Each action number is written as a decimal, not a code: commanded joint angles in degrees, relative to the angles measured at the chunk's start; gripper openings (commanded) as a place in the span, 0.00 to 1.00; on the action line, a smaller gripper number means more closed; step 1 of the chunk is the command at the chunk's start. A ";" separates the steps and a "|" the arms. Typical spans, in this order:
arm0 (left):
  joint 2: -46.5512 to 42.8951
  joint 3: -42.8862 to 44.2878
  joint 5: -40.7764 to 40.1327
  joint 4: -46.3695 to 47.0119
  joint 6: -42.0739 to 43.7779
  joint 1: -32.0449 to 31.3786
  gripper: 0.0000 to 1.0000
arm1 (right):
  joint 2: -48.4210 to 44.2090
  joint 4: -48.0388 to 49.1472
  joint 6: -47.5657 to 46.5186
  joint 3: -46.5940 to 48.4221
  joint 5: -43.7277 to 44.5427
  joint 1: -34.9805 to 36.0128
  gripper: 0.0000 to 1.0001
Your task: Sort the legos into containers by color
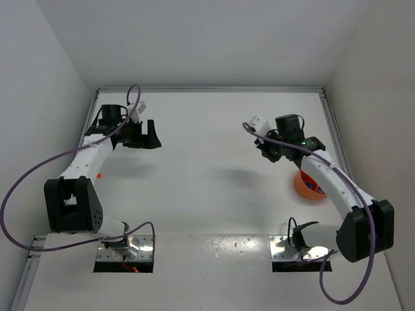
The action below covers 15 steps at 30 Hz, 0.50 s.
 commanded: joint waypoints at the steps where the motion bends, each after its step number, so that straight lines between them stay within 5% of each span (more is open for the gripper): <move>1: -0.94 1.48 -12.57 6.44 -0.58 -3.60 1.00 | -2.83 -12.68 -3.91 2.34 4.15 -8.43 0.00; 15: -2.78 3.07 -19.88 7.15 5.58 -9.16 1.00 | -1.35 -25.88 -9.54 9.81 1.88 -40.02 0.00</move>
